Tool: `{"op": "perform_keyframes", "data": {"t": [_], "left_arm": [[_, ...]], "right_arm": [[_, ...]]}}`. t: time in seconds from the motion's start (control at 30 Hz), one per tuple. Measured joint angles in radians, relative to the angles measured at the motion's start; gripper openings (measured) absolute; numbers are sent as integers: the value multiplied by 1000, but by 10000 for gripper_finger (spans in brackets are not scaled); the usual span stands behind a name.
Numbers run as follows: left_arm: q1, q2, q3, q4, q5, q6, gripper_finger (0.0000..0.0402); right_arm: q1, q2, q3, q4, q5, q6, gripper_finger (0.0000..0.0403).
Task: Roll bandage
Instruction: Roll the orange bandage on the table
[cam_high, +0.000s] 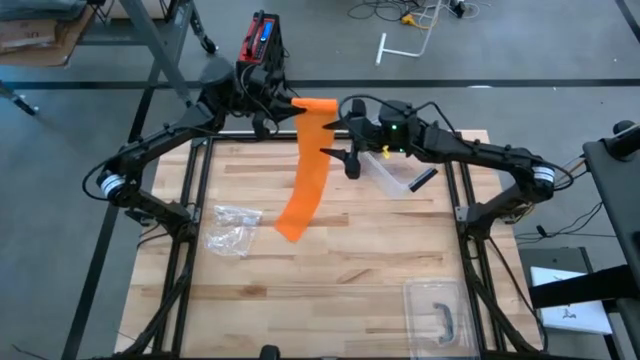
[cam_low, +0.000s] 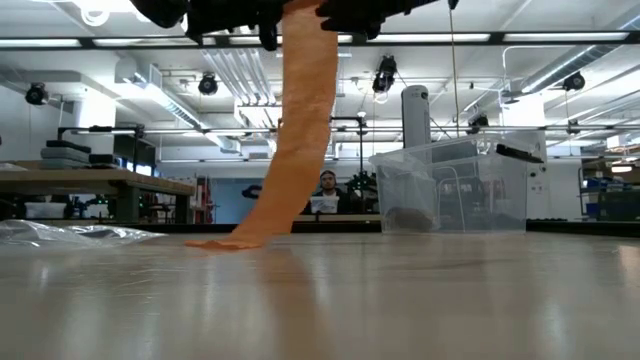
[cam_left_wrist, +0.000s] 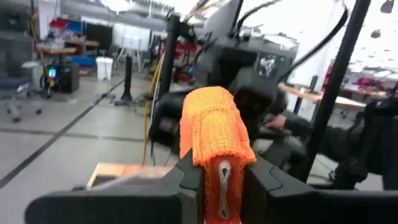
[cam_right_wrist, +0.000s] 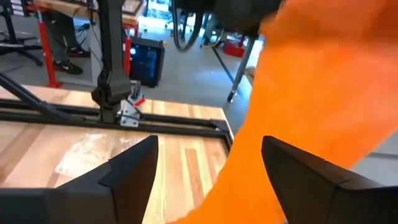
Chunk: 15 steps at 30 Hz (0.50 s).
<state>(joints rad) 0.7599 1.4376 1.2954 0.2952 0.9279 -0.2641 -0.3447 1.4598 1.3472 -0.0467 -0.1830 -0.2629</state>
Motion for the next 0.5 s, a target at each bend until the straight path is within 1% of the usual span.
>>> {"op": "perform_keyframes", "data": {"t": [0.1,0.27,0.37,0.5], "left_arm": [[-9,0,0,42,-1,-26,48],[-14,-3,0,46,-3,-30,48],[-14,-3,0,44,-23,-40,48],[-14,-4,0,45,-24,-55,48]], "right_arm": [[0,21,0,0,0,1,284],[0,55,0,-3,0,0,294],[0,64,0,-1,0,1,300],[2,70,0,-1,0,1,305]]}}
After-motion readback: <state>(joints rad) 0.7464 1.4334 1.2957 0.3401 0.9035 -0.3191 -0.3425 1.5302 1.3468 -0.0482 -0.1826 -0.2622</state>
